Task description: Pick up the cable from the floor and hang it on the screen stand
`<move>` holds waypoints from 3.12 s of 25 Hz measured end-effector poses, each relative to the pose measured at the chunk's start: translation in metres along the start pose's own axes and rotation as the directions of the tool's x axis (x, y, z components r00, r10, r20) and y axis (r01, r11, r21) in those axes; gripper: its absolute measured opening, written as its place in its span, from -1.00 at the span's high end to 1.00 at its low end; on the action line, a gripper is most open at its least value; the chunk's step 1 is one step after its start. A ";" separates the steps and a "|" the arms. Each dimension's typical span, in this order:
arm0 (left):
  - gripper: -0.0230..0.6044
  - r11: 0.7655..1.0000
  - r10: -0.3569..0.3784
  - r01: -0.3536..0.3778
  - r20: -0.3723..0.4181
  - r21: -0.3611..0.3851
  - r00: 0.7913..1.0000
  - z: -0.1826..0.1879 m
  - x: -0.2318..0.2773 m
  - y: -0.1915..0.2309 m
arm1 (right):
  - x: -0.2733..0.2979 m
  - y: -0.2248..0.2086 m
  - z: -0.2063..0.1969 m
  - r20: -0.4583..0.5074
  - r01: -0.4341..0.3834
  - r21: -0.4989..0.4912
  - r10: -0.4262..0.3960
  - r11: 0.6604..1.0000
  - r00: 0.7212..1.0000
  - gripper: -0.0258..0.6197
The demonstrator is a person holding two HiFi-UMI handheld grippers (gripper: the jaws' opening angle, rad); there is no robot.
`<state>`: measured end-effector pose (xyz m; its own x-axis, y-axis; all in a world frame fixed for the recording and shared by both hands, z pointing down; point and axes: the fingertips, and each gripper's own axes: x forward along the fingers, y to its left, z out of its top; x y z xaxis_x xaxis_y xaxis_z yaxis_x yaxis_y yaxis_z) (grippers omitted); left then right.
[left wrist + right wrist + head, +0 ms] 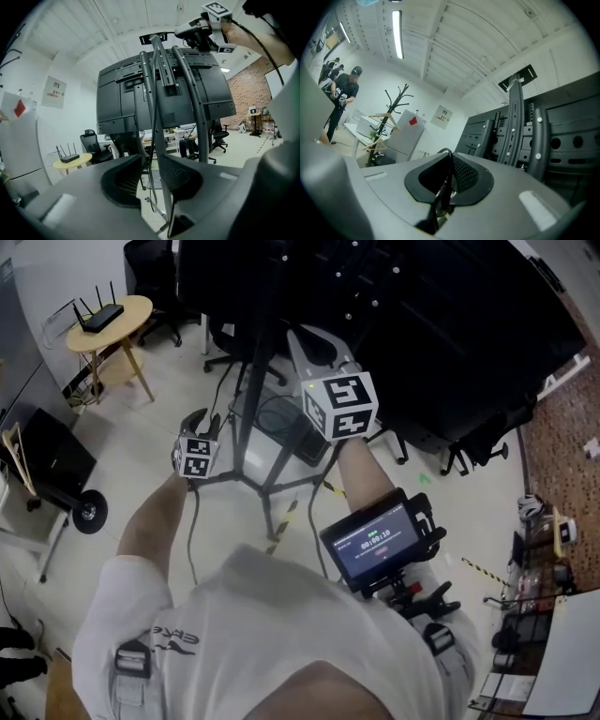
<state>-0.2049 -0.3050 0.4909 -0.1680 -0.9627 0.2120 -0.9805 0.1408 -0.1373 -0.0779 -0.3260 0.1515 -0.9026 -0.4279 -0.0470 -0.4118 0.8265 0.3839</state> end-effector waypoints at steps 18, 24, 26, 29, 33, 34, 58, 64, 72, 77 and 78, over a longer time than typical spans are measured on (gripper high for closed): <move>0.88 0.998 -0.055 0.054 0.011 0.014 0.998 -0.003 0.025 -0.022 | -0.032 -0.056 -0.002 0.018 0.147 0.017 -0.147 0.989 0.989 0.81; 0.88 1.000 -0.027 0.027 0.046 -0.001 0.999 0.016 0.018 0.009 | -0.046 -0.082 -0.020 -0.007 0.213 0.025 -0.213 0.977 0.977 0.81; 0.88 1.000 -0.014 0.014 0.062 0.009 0.998 0.032 0.015 0.024 | -0.053 -0.094 -0.025 -0.014 0.241 0.032 -0.241 0.970 0.970 0.81; 0.88 1.000 0.003 -0.005 0.098 0.020 0.995 0.062 0.011 0.048 | -0.063 -0.109 -0.031 -0.021 0.282 0.044 -0.281 0.958 0.959 0.81; 0.88 1.000 0.020 -0.022 0.137 0.015 0.990 0.123 0.020 0.073 | -0.070 -0.146 -0.039 -0.039 0.324 0.073 -0.322 0.943 0.946 0.81; 0.88 1.000 0.024 -0.026 0.146 0.012 0.989 0.139 0.024 0.079 | -0.071 -0.155 -0.042 -0.046 0.332 0.080 -0.330 0.940 0.943 0.81; 0.88 0.997 -0.043 0.023 0.291 0.071 0.956 0.386 0.021 0.104 | -0.111 -0.213 -0.007 0.024 0.487 0.058 -0.489 0.872 0.872 0.83; 0.88 0.997 -0.049 0.027 0.330 0.072 0.943 0.417 0.013 0.103 | -0.119 -0.214 0.016 0.057 0.502 0.025 -0.503 0.864 0.863 0.83; 0.88 0.988 -0.123 0.080 0.374 0.131 0.919 0.487 0.048 0.096 | -0.122 -0.248 0.043 0.067 0.610 -0.008 -0.608 0.792 0.791 0.83; 0.88 0.974 -0.213 0.173 0.342 0.144 0.916 0.501 0.106 0.105 | -0.097 -0.265 0.042 0.017 0.696 -0.037 -0.696 0.717 0.718 0.83; 0.88 0.972 -0.223 0.185 0.340 0.143 0.913 0.504 0.113 0.109 | -0.093 -0.266 0.044 0.009 0.709 -0.045 -0.709 0.704 0.705 0.83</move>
<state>-0.2794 -0.5147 0.0119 0.1004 -0.9894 -0.1047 -0.9698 -0.0738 -0.2325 0.1098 -0.4901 0.0131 -0.3454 -0.8845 -0.3137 -0.9239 0.2619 0.2788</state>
